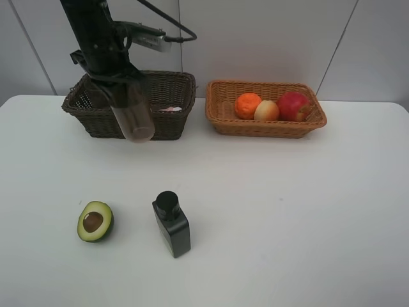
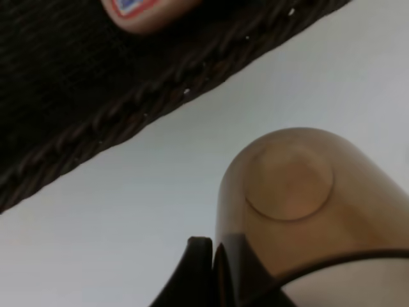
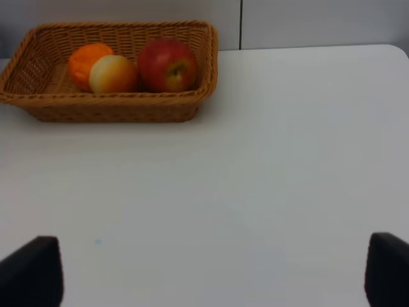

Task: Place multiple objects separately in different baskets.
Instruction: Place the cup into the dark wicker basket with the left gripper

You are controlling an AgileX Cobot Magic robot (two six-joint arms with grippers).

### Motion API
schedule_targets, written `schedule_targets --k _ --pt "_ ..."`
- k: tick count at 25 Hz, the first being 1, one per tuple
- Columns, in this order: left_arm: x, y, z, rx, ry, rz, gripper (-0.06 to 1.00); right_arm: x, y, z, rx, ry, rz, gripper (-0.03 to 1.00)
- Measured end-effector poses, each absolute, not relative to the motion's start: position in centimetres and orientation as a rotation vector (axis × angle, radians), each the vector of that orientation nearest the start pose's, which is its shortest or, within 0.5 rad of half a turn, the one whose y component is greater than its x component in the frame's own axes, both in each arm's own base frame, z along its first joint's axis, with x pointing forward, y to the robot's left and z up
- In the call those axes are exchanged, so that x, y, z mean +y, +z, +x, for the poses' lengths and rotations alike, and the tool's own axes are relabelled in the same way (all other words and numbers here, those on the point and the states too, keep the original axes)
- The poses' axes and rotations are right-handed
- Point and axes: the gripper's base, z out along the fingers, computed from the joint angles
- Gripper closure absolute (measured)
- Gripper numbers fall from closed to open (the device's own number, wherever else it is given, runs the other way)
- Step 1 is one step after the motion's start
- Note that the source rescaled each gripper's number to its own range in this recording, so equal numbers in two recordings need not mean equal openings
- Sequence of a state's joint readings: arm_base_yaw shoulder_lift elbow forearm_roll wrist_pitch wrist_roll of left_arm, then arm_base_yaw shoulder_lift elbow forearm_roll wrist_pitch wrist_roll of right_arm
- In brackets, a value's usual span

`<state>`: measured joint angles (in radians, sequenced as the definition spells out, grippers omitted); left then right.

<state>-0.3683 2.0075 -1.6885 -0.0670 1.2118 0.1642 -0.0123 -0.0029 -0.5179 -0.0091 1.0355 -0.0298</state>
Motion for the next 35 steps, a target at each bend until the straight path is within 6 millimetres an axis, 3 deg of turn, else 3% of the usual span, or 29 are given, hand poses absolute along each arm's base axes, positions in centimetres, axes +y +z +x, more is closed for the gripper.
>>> schedule_targets --k 10,24,31,35 --pt "-12.9 27.4 40.8 2.811 -0.159 0.636 0.94 -0.1 28.4 -0.6 1.998 -0.038 -0.017 -0.03" --pt "-9.7 28.0 43.3 2.619 -0.055 0.643 0.94 -0.1 28.4 -0.6 1.998 -0.038 -0.017 -0.03" --pt "-9.5 28.5 44.4 2.494 -0.004 0.619 0.94 -0.1 28.4 -0.6 1.998 -0.038 -0.017 -0.03" --pt "-9.5 27.5 45.0 2.488 0.019 0.627 0.94 -0.1 28.4 -0.6 1.998 -0.038 -0.017 -0.03"
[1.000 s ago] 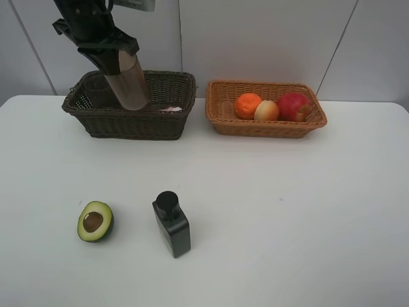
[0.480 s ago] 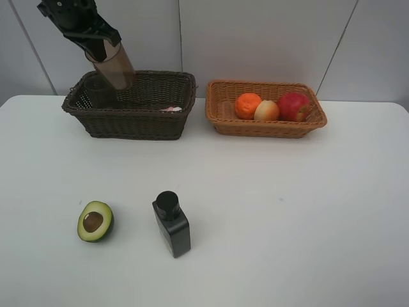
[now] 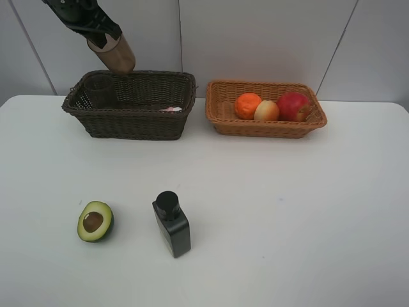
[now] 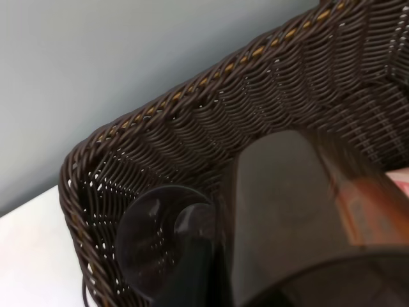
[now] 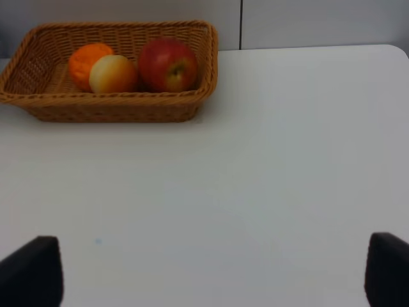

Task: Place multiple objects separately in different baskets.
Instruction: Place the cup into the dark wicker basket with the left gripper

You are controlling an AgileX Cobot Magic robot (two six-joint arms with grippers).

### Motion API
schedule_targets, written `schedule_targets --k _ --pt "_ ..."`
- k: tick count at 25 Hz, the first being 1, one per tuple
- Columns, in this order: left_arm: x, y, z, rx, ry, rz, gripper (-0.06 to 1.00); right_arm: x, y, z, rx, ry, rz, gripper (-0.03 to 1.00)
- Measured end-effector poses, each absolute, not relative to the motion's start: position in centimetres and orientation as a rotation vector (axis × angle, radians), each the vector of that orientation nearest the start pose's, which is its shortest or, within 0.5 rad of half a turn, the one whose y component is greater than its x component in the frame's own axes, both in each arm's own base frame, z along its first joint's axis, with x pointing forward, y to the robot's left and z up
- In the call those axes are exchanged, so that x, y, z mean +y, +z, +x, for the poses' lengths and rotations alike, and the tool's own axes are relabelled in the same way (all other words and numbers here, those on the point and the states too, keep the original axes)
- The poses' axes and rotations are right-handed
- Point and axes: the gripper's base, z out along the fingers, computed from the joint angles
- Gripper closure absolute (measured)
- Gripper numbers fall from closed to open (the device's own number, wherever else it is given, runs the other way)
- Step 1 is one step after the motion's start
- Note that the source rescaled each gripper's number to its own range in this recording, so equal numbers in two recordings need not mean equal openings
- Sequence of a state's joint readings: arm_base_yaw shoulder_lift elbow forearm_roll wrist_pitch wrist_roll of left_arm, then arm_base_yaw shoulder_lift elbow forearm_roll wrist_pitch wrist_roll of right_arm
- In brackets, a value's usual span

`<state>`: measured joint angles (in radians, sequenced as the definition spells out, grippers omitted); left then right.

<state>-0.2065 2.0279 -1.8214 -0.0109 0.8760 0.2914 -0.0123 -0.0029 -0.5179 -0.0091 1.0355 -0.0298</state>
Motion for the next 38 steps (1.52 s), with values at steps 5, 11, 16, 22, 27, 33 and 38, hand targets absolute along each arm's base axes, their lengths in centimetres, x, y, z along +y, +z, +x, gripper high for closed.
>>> schedule_targets --k 5,11,16,22,27,33,38 --pt "-9.7 25.0 46.0 2.513 0.021 0.634 0.94 -0.1 28.4 -0.6 1.998 -0.038 -0.017 -0.03" --pt "-9.8 23.9 46.4 2.523 0.023 0.646 0.94 -0.1 28.4 -0.6 1.998 -0.038 -0.017 -0.03" --pt "-9.8 23.2 46.6 2.521 0.040 0.713 0.94 -0.1 28.4 -0.6 1.998 -0.038 -0.017 -0.03" --pt "-9.8 23.0 46.6 2.516 0.048 0.748 0.83 -0.1 28.4 -0.6 1.999 -0.038 -0.017 -0.03" --pt "-9.8 23.0 46.6 2.522 0.048 0.751 0.23 -0.1 28.4 -0.6 1.999 -0.038 -0.017 -0.03" --pt "-9.8 22.9 46.4 2.538 0.043 0.754 -0.04 -0.1 28.4 -0.6 1.999 -0.038 -0.017 -0.03" --pt "-9.8 22.8 46.3 2.549 0.042 0.758 -0.05 -0.1 28.4 -0.6 1.999 -0.038 -0.017 -0.03"
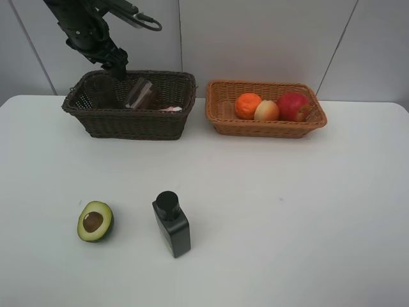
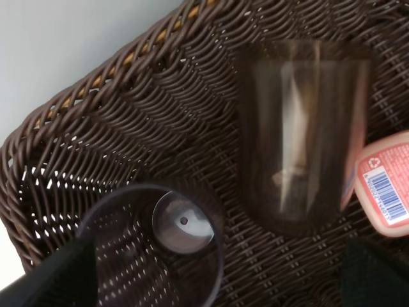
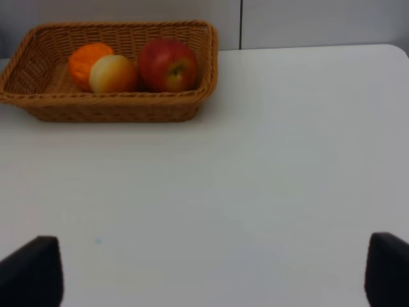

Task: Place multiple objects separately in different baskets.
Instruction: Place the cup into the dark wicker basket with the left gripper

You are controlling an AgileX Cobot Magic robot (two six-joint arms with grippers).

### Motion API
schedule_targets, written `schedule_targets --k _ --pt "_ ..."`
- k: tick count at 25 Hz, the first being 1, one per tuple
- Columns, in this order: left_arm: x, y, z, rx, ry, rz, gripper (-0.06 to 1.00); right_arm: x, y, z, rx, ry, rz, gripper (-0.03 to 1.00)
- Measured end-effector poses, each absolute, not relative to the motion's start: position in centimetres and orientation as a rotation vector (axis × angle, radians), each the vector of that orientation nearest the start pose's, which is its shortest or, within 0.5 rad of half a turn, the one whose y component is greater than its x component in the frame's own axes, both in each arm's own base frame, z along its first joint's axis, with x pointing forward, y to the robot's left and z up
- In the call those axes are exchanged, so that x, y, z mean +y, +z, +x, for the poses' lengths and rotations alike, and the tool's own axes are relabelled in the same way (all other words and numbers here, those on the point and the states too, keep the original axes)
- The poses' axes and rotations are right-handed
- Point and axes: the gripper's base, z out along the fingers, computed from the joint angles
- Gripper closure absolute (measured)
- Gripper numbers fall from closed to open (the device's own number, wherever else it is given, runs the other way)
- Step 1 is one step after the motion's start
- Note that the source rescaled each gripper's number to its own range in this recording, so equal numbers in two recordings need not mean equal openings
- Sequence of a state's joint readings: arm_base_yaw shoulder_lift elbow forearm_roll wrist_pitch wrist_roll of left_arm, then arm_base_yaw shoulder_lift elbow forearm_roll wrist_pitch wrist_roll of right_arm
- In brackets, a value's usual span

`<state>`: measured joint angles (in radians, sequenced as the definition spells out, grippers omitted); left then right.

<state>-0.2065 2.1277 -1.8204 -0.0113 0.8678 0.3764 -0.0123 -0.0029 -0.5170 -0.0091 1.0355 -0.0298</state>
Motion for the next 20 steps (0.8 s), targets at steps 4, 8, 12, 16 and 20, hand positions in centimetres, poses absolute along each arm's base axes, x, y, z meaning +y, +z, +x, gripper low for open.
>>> schedule_targets --k 4,8,12,16,20 --pt "-9.79 22.84 46.35 2.548 0.042 0.760 -0.05 -0.06 28.40 -0.64 1.999 -0.038 -0.017 -0.03" --pt "-9.79 22.84 46.35 2.543 0.047 0.778 -0.05 -0.06 28.40 -0.64 1.999 -0.038 -0.017 -0.03" --pt "-9.79 22.84 46.34 2.543 0.048 0.783 -0.05 -0.06 28.40 -0.64 1.999 -0.038 -0.017 -0.03" --pt "-9.78 22.82 46.32 2.546 0.048 0.784 -0.05 -0.06 28.40 -0.64 1.999 -0.038 -0.017 -0.03" --pt "-9.76 22.75 46.18 2.562 0.046 0.789 -0.05 -0.06 28.40 -0.64 1.999 -0.038 -0.017 -0.03"
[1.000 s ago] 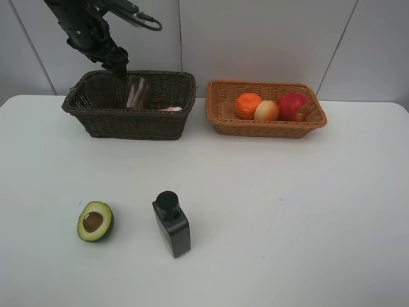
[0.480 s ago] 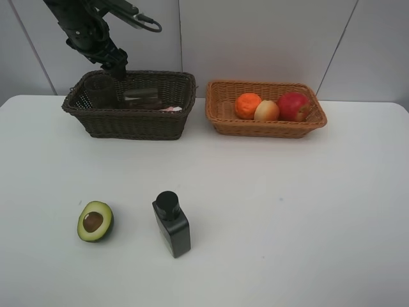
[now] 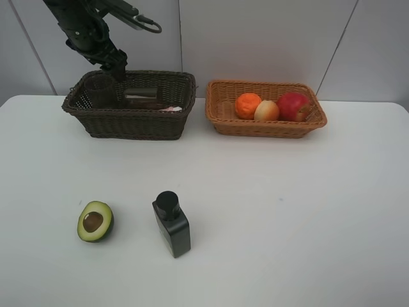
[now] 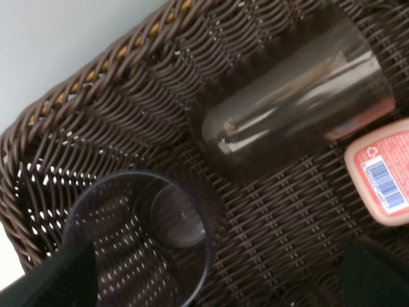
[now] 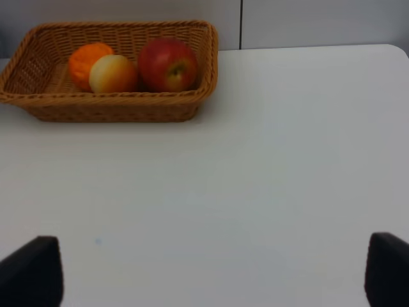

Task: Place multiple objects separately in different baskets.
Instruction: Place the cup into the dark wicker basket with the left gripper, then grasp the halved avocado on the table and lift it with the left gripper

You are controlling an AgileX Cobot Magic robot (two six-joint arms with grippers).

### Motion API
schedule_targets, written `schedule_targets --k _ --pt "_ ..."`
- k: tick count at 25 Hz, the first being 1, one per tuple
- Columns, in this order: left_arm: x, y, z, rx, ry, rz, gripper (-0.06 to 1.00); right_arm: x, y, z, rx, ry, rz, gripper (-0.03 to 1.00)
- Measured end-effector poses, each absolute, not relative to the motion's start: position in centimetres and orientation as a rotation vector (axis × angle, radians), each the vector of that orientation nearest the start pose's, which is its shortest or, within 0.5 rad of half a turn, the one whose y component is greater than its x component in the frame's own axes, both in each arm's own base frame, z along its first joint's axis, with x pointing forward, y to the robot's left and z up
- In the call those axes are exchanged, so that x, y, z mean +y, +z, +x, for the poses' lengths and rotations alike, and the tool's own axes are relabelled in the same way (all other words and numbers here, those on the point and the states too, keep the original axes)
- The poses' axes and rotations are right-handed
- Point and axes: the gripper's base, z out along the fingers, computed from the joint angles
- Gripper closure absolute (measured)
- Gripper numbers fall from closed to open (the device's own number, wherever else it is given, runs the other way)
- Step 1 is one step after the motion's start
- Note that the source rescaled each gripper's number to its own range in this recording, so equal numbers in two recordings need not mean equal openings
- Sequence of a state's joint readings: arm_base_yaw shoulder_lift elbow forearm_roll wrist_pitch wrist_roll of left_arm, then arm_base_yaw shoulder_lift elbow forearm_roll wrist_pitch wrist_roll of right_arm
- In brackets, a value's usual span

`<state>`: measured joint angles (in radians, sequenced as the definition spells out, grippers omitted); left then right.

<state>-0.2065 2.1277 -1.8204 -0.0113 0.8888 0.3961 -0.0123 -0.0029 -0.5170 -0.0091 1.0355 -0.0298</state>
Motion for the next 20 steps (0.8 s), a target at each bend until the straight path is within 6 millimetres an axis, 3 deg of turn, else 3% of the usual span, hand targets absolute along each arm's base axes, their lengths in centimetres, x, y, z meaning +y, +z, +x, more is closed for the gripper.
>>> schedule_targets --k 6,13,20 --pt "-9.8 23.6 45.6 2.580 0.024 0.786 -0.05 -0.1 28.4 -0.6 1.999 -0.038 -0.017 -0.03" --pt "-10.2 27.1 43.4 2.602 -0.022 0.806 -0.05 -0.1 28.4 -0.6 1.999 -0.038 -0.017 -0.03" --pt "-12.5 30.4 40.4 2.565 -0.031 0.972 -0.05 -0.1 28.4 -0.6 1.999 -0.038 -0.017 -0.03"
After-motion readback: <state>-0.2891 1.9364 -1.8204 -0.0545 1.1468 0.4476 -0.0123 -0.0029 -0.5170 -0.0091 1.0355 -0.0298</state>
